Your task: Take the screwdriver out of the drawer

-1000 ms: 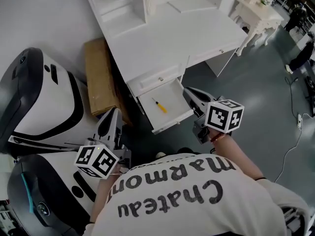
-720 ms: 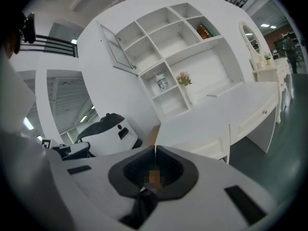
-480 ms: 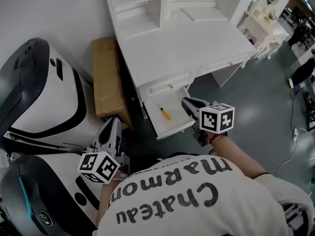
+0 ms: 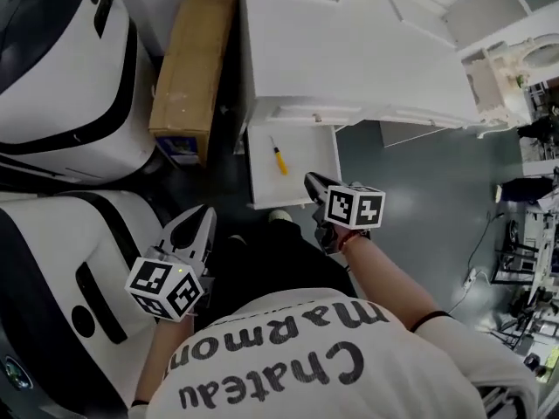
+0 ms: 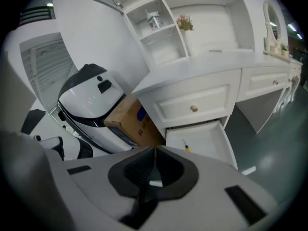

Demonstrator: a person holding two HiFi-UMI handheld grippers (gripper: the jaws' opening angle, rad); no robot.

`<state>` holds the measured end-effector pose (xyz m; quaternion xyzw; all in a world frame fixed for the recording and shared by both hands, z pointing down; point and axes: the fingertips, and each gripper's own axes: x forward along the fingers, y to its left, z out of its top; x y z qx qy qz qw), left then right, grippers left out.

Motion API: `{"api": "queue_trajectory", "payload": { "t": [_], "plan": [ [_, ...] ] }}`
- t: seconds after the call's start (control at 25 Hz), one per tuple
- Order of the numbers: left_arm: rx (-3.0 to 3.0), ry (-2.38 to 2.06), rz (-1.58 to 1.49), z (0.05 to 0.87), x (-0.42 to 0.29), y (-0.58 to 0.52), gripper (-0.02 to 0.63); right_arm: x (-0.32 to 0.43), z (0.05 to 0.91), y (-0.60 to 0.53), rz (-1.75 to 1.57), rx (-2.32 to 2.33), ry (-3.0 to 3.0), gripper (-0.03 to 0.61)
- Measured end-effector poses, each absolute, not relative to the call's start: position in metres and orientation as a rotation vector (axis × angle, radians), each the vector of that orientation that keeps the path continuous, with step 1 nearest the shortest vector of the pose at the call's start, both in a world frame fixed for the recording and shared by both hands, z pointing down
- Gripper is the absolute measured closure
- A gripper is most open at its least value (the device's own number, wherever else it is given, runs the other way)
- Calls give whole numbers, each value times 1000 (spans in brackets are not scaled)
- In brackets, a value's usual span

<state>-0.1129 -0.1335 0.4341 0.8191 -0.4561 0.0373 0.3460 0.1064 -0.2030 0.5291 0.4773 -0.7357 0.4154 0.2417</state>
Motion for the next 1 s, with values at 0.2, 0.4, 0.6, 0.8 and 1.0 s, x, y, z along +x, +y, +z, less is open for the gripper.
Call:
{"api": "queue_trajectory", "payload": {
  "t": [0.2, 0.4, 0.6, 0.8, 1.0],
  "plan": [
    [1972, -1211, 241, 502, -121, -93, 592, 123, 613, -199, 1190, 1231, -1800, 549],
    [1795, -1263, 283, 544, -127, -64, 592, 140, 692, -211, 1125, 1121, -1633, 549],
    [1653, -1276, 326, 590, -118, -52, 592, 146, 751, -238, 818, 932, -1552, 549],
    [1500, -1282, 284, 620, -94, -47, 591, 143, 795, -248, 677, 669, -1536, 541],
    [1433, -1330, 240, 638, -91, -64, 592, 137, 840, -256, 692, 554, -1500, 380]
  ]
}}
